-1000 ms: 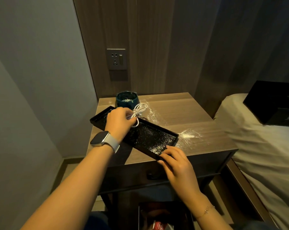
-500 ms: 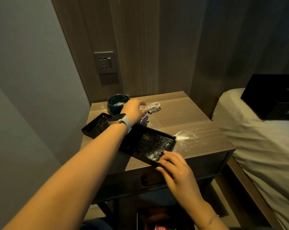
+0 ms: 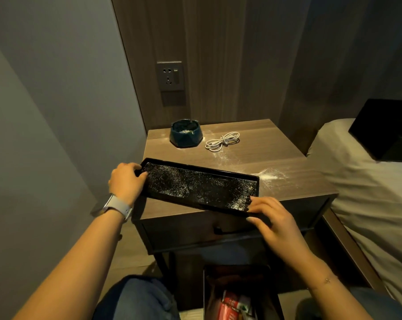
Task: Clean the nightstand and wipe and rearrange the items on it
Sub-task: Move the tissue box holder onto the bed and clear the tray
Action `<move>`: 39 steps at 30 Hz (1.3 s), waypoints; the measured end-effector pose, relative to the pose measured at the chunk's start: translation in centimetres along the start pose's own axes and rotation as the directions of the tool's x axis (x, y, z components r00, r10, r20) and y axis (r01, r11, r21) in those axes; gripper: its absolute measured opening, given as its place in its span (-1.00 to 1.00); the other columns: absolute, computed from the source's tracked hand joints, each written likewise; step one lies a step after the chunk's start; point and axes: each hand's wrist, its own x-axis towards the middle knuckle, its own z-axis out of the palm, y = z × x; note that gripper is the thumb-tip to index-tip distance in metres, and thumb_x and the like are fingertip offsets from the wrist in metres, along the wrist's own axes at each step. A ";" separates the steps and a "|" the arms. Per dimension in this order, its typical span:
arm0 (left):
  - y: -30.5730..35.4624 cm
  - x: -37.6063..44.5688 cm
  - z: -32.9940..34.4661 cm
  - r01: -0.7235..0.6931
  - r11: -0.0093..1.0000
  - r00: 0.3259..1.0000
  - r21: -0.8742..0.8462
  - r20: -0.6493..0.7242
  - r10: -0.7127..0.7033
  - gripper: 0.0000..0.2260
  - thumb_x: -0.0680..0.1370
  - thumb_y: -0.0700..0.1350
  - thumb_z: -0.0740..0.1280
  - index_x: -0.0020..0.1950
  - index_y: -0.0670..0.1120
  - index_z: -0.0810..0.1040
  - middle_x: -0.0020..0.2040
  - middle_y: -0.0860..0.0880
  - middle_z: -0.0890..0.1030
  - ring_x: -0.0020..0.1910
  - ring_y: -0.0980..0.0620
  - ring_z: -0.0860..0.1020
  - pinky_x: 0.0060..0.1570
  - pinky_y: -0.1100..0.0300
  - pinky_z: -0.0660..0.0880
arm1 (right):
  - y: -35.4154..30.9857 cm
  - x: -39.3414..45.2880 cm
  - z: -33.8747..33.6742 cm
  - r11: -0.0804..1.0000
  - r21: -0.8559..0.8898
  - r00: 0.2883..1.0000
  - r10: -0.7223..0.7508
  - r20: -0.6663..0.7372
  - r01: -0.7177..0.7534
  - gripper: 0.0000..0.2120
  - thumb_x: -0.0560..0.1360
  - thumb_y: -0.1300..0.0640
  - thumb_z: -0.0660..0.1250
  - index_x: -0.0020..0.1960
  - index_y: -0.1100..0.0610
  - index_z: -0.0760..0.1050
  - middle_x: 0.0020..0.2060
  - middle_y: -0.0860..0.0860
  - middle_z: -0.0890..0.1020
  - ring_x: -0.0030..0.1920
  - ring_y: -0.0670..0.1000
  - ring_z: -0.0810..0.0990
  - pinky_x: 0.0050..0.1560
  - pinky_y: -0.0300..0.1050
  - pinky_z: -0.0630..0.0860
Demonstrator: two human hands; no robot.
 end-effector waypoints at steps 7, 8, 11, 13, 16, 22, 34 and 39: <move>-1.2 -0.4 0.5 0.102 0.989 0.995 -0.105 -0.001 -0.102 -0.71 0.59 -0.15 0.25 0.27 -0.23 0.50 0.11 -0.24 0.60 0.13 -0.26 0.53 0.09 -0.03 0.45 | -1.8 -0.1 0.4 0.748 0.434 0.747 0.628 -0.218 -0.502 -0.87 0.50 0.10 0.38 -0.13 0.16 0.50 -0.22 0.13 0.60 -0.20 0.05 0.61 -0.18 -0.21 0.54; -1.4 -0.4 0.5 0.084 0.990 0.996 -0.110 -0.001 -0.085 -0.75 0.60 -0.16 0.22 0.20 -0.23 0.57 0.08 -0.24 0.62 0.11 -0.26 0.53 0.07 -0.01 0.45 | -1.6 0.3 0.7 0.598 0.523 0.668 0.741 -0.071 -0.607 -0.82 0.51 0.06 0.36 -0.12 0.18 0.51 -0.22 0.19 0.61 -0.22 0.11 0.63 -0.26 -0.12 0.59; -1.0 -1.2 0.1 0.048 0.980 0.997 -0.194 -0.052 -0.059 -0.75 0.61 -0.19 0.20 0.10 -0.23 0.64 -0.02 -0.23 0.66 0.02 -0.24 0.56 0.01 0.02 0.45 | -1.5 1.4 1.6 0.348 0.680 0.576 0.806 0.135 -0.646 -0.82 0.54 0.13 0.33 -0.14 0.24 0.53 -0.19 0.22 0.58 -0.32 0.11 0.67 -0.40 -0.16 0.60; -0.5 -2.1 -0.6 0.037 0.965 0.992 -0.261 -0.110 -0.068 -0.75 0.62 -0.18 0.20 0.12 -0.22 0.64 0.00 -0.21 0.66 0.03 -0.20 0.57 0.04 0.03 0.47 | -2.2 1.6 1.6 0.337 0.744 0.589 0.803 0.094 -0.578 -0.85 0.55 0.20 0.31 -0.16 0.25 0.54 -0.18 0.17 0.59 -0.37 0.00 0.67 -0.36 -0.25 0.60; 1.1 -3.7 -2.3 -0.024 0.943 0.984 -0.332 -0.173 -0.036 -0.74 0.61 -0.16 0.21 0.18 -0.20 0.62 0.07 -0.15 0.66 0.11 -0.14 0.57 0.11 0.07 0.46 | -2.7 1.0 -0.1 0.378 0.793 0.612 0.791 -0.007 -0.479 -0.86 0.55 0.24 0.29 -0.17 0.25 0.55 -0.18 0.09 0.58 -0.34 -0.11 0.65 -0.32 -0.26 0.61; 8.7 -8.6 -4.1 0.069 0.681 0.997 -0.729 0.065 -0.032 -0.76 0.60 -0.16 0.26 0.23 -0.14 0.57 -0.05 0.02 0.64 -0.01 0.06 0.60 0.04 0.12 0.54 | -0.8 -0.3 -8.4 0.379 0.840 0.505 0.850 -0.150 -0.389 -0.90 0.56 0.22 0.28 -0.03 0.23 0.55 0.01 0.18 0.59 -0.22 -0.03 0.65 -0.37 -0.30 0.59; 28.4 -17.0 5.6 0.406 0.313 0.850 -0.858 0.481 0.214 -0.78 0.59 -0.28 0.23 0.18 -0.16 0.58 0.04 -0.08 0.68 0.03 0.03 0.64 -0.11 0.27 0.61 | 11.5 -6.2 -28.4 0.440 0.784 0.348 0.887 -0.303 -0.437 -0.82 0.57 0.22 0.28 0.05 0.35 0.49 -0.16 0.18 0.59 -0.21 0.07 0.61 -0.34 -0.27 0.61; 36.5 -18.0 11.2 0.421 0.360 0.789 -0.833 0.532 0.308 -0.83 0.56 -0.27 0.29 0.11 -0.14 0.60 -0.05 -0.03 0.69 -0.08 0.09 0.66 -0.17 0.24 0.63 | 19.6 -7.5 -34.9 0.441 0.735 0.239 0.897 -0.371 -0.515 -0.81 0.56 0.23 0.29 0.03 0.38 0.47 -0.23 0.21 0.52 -0.47 0.00 0.55 -0.52 -0.29 0.52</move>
